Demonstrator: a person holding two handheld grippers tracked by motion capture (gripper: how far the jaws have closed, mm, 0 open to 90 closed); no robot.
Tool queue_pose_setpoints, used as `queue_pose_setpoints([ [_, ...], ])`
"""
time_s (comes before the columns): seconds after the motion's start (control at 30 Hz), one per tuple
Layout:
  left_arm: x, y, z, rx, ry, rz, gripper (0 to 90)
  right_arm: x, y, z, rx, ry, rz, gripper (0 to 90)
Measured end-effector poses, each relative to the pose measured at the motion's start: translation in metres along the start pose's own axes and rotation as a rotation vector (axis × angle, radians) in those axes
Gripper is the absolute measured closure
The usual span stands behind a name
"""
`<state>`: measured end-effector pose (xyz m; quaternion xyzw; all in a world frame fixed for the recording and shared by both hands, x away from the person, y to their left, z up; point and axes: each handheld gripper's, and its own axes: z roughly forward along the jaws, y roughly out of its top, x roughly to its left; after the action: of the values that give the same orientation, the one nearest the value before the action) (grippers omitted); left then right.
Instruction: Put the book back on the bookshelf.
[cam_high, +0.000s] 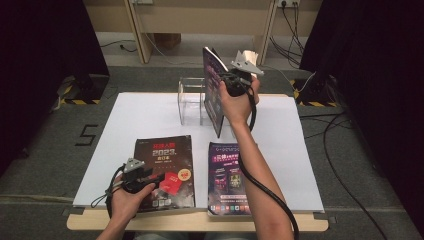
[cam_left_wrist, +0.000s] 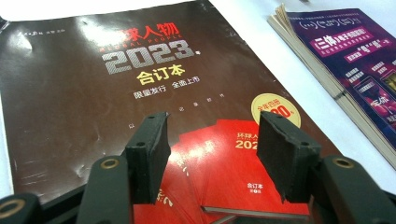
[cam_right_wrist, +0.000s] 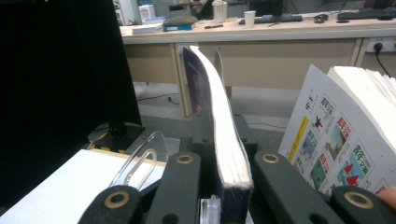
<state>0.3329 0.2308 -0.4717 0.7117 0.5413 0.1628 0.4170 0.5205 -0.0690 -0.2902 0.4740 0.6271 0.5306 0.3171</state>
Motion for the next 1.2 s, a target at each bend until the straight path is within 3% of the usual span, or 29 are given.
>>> queue_pose_setpoints([
  [0.43, 0.0, -0.001, 0.001, 0.003, -0.002, -0.001, 43.1, -0.006, -0.008, 0.018, -0.007, -0.023, 0.039, 84.6],
  [1.2, 0.0, -0.001, 0.002, 0.007, -0.004, -0.001, 43.0, -0.009, -0.014, 0.039, -0.016, -0.071, 0.039, 84.5],
])
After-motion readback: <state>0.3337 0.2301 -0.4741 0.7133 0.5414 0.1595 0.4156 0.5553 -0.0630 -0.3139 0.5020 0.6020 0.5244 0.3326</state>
